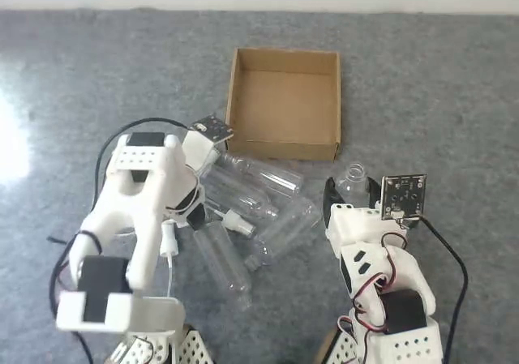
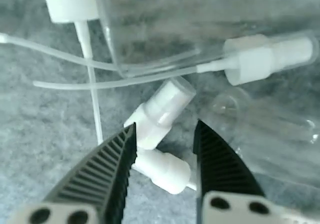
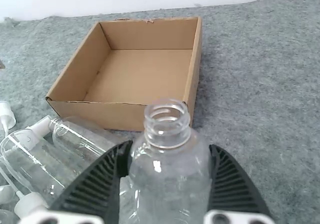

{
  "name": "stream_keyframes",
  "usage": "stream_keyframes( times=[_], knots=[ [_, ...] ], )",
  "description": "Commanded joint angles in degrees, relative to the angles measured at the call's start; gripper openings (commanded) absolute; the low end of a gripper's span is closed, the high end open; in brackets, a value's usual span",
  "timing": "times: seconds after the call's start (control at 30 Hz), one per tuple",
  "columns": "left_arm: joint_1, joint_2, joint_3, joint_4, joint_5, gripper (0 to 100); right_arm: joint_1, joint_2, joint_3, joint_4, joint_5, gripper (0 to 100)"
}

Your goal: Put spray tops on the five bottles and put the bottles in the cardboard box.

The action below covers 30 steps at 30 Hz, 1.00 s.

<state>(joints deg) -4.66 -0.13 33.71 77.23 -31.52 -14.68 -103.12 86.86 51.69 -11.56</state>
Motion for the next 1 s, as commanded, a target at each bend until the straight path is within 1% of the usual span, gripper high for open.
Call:
stream_keyframes(
  times=[0.0,0.3,0.43,0.53,0.8,0.97],
  knots=[
    [-0.1,1.4,-3.6,0.7,-0.4,18,0.2,-0.9,-0.8,-1.3,-0.3,13.2],
    [-0.1,3.8,-3.3,1.2,-0.6,8,0.2,-0.9,-0.8,-1.3,-0.3,13.2],
    [0.0,3.6,-3.7,4.1,-0.6,6,0.2,-0.9,-0.8,-1.3,-0.3,13.2],
    [-0.1,3.6,-3.8,4.4,-0.5,5,0.2,-0.9,-0.8,-1.3,-0.3,13.3],
    [-0.1,4.0,-3.5,4.5,-0.4,6,0.2,-0.9,-0.8,-1.3,-0.3,13.3],
    [-0.1,4.3,-1.7,4.0,-0.4,14,0.2,-0.9,-0.8,-1.3,-0.3,13.3]
  ],
)
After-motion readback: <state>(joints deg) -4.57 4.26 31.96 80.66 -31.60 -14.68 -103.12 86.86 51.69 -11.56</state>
